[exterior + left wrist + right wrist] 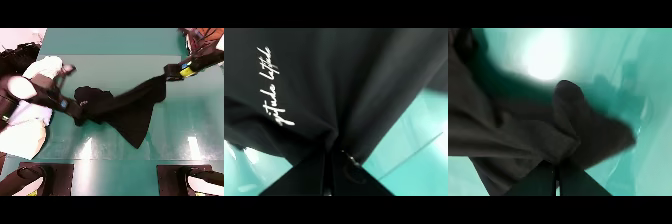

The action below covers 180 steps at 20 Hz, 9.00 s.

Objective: Fold the shirts.

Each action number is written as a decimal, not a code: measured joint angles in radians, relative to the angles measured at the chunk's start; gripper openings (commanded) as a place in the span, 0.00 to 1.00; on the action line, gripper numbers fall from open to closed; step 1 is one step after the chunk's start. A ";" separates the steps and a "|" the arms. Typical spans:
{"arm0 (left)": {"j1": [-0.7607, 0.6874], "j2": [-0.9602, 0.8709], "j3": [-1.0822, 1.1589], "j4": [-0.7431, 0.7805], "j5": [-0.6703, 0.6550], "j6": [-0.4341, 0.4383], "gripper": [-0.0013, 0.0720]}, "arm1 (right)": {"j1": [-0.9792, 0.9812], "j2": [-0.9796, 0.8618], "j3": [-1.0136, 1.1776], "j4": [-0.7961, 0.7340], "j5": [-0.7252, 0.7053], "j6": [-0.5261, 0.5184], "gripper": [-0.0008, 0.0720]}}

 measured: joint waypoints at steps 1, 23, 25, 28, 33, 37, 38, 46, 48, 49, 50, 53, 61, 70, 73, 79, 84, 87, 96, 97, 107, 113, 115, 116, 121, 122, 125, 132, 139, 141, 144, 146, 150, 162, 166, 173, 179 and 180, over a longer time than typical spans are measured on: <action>-0.016 -0.003 -0.044 -0.005 0.020 0.002 0.37 | 0.001 -0.008 -0.023 0.002 -0.005 0.000 0.03; 0.379 -0.488 0.113 -0.269 0.315 0.075 0.70 | 0.005 0.003 -0.074 0.011 -0.053 0.002 0.03; 0.378 -0.540 0.139 -0.319 0.324 0.088 0.39 | 0.005 0.003 -0.074 0.011 -0.053 0.002 0.03; 0.379 -0.575 0.184 -0.357 0.333 0.101 0.05 | 0.005 0.004 -0.074 0.010 -0.056 0.002 0.03; 0.410 -0.460 0.322 -0.362 0.316 0.113 0.05 | -0.022 0.080 -0.047 -0.007 -0.110 0.002 0.03; 0.439 -0.203 0.479 -0.300 0.319 0.132 0.05 | -0.074 0.193 0.102 -0.016 -0.136 -0.013 0.03; 0.443 -0.128 0.523 -0.276 0.318 0.135 0.05 | -0.087 0.222 0.153 -0.019 -0.139 -0.020 0.03; 0.452 0.282 0.791 -0.206 0.286 0.141 0.05 | -0.202 0.395 0.435 -0.019 -0.083 -0.045 0.03; 0.452 0.311 0.834 -0.200 0.275 0.141 0.05 | -0.240 0.420 0.459 -0.019 -0.067 -0.048 0.03; 0.452 0.317 0.845 -0.192 0.269 0.141 0.05 | -0.257 0.428 0.466 -0.019 -0.060 -0.048 0.03; 0.452 0.315 0.852 -0.180 0.260 0.138 0.05 | -0.269 0.430 0.471 -0.019 -0.054 -0.049 0.03; 0.452 0.262 0.864 -0.142 0.200 0.111 0.05 | -0.288 0.404 0.480 -0.018 -0.031 -0.050 0.03; 0.399 -0.159 0.866 -0.091 -0.056 0.064 0.05 | -0.232 0.105 0.381 -0.024 0.064 -0.046 0.03; 0.360 -0.622 0.805 -0.006 0.011 0.010 0.84 | -0.213 -0.263 0.237 0.006 -0.085 -0.060 0.55; 0.411 -0.637 0.797 0.005 -0.033 -0.022 0.84 | -0.237 -0.304 0.264 0.092 -0.084 -0.088 0.54; 0.483 -0.452 0.490 0.071 -0.096 -0.021 0.84 | -0.307 -0.154 0.059 0.172 -0.021 -0.151 0.51; 0.494 -0.249 0.049 0.051 -0.011 -0.006 0.84 | -0.366 0.050 -0.204 0.189 -0.058 -0.170 0.47; 0.494 -0.198 -0.128 -0.025 0.049 0.026 0.84 | -0.380 0.138 -0.307 0.194 -0.090 -0.174 0.43; 0.429 -0.169 -0.334 -0.224 0.204 0.110 0.19 | -0.388 0.270 -0.431 0.195 -0.112 -0.176 0.43; 0.417 -0.171 -0.335 -0.214 0.216 0.113 0.05 | -0.395 0.278 -0.435 0.195 -0.105 -0.176 0.43; 0.388 -0.167 -0.150 -0.244 0.171 0.124 0.05 | -0.805 0.394 -0.811 0.106 -0.004 -0.175 0.61; 0.387 -0.167 -0.127 -0.246 0.161 0.126 0.05 | -0.933 0.406 -1.039 0.119 -0.074 -0.175 0.61; 0.387 -0.167 -0.125 -0.247 0.161 0.126 0.05 | -0.942 0.405 -1.076 0.133 -0.103 -0.175 0.61; 0.387 -0.167 -0.125 -0.247 0.161 0.126 0.05 | -0.945 0.397 -1.088 0.143 -0.113 -0.175 0.61; 0.387 -0.167 -0.124 -0.247 0.162 0.126 0.05 | -0.875 0.324 -1.108 0.195 -0.154 -0.176 0.18; 0.387 -0.167 -0.124 -0.247 0.162 0.126 0.05 | -0.849 0.313 -1.108 0.195 -0.174 -0.176 0.06; 0.387 -0.159 -0.113 -0.239 0.156 0.124 0.05 | -0.771 0.315 -1.077 0.187 -0.227 -0.177 0.03; 0.385 0.078 0.145 -0.099 0.097 0.043 0.05 | -0.604 0.474 -0.671 0.192 -0.169 -0.179 0.03; 0.387 0.232 0.785 -0.032 0.040 -0.012 0.05 | -0.533 0.529 0.032 0.183 -0.148 -0.178 0.03; 0.387 0.240 0.936 -0.026 0.048 -0.033 0.05 | -0.545 0.532 0.191 0.175 -0.135 -0.178 0.03; 0.387 0.248 1.081 -0.022 0.087 -0.055 0.05 | -0.591 0.534 0.365 0.168 -0.111 -0.178 0.03; 0.387 0.243 1.115 -0.020 0.089 -0.065 0.05 | -0.622 0.535 0.423 0.165 -0.100 -0.178 0.03; 0.387 0.210 1.044 -0.018 0.041 -0.075 0.05 | -0.624 0.494 0.402 0.172 -0.069 -0.172 0.03; 0.386 -0.250 0.529 -0.034 -0.037 -0.020 0.05 | -0.373 -0.048 0.111 0.073 0.012 -0.149 0.03; 0.386 -0.473 0.513 -0.058 0.152 0.034 0.05 | -0.363 -0.246 0.118 0.065 -0.088 -0.146 0.03; 0.391 -0.626 0.605 -0.064 0.254 0.056 0.05 | -0.358 -0.414 0.268 0.059 -0.162 -0.146 0.03; 0.391 -0.596 0.501 0.072 0.085 0.006 0.05 | -0.352 -0.351 0.104 -0.004 -0.148 -0.146 0.03; 0.392 -0.590 0.469 0.081 0.077 0.002 0.05 | -0.352 -0.334 0.056 -0.010 -0.160 -0.146 0.03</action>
